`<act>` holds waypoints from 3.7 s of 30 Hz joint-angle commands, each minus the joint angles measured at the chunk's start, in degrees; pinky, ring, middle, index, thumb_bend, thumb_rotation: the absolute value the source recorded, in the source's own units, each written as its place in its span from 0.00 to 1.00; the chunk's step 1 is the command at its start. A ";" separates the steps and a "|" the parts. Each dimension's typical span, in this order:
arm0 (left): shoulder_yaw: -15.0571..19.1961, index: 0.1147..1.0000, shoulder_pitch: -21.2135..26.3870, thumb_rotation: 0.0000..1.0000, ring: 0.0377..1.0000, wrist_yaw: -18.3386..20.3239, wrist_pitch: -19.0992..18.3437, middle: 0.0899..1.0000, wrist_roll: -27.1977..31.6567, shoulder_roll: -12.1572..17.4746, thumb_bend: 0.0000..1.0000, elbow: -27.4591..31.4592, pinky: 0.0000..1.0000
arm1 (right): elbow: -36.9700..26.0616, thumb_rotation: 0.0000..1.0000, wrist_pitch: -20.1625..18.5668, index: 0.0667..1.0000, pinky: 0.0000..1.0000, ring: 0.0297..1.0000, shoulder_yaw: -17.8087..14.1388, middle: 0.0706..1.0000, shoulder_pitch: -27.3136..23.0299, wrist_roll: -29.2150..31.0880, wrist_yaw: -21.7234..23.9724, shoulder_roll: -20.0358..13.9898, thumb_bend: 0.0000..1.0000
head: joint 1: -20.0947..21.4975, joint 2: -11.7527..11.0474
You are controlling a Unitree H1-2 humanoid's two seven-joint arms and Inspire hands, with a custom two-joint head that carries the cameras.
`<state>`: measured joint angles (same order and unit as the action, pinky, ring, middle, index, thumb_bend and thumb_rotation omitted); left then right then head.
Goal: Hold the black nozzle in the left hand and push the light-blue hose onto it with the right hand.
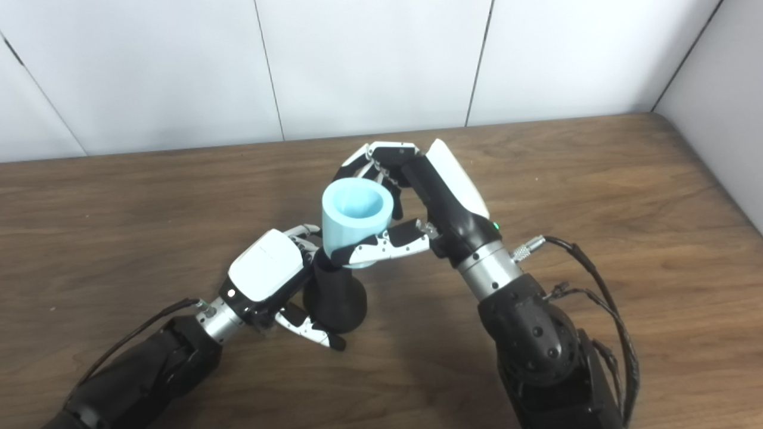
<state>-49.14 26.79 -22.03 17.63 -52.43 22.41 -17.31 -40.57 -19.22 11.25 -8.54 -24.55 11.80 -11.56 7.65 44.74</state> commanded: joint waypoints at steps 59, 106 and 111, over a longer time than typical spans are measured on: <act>-9.28 0.46 -8.51 0.00 0.46 11.88 -0.55 0.39 -7.21 -1.28 0.51 -5.43 0.76 | 7.04 0.00 21.23 0.48 0.30 0.38 0.20 0.44 0.49 -8.72 -3.82 1.29 0.52 | -0.07 -2.57; -10.28 0.47 -8.80 0.00 0.44 10.41 -1.38 0.39 -8.55 -1.21 0.51 -4.92 0.76 | 3.11 0.00 12.96 0.51 0.24 0.35 -0.22 0.42 -0.65 -20.40 8.66 0.48 0.51 | 0.09 -3.02; -10.50 0.47 -8.88 0.00 0.45 10.19 -1.15 0.39 -8.81 -0.97 0.51 -4.81 0.76 | 2.30 0.00 10.19 0.51 0.24 0.35 -0.21 0.42 -0.64 -20.96 11.06 0.82 0.51 | 0.03 -2.93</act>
<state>-51.08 26.80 -21.25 15.71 -52.81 21.90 -16.82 -36.88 -7.37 11.73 -7.51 -43.77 21.21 -10.75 7.65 41.75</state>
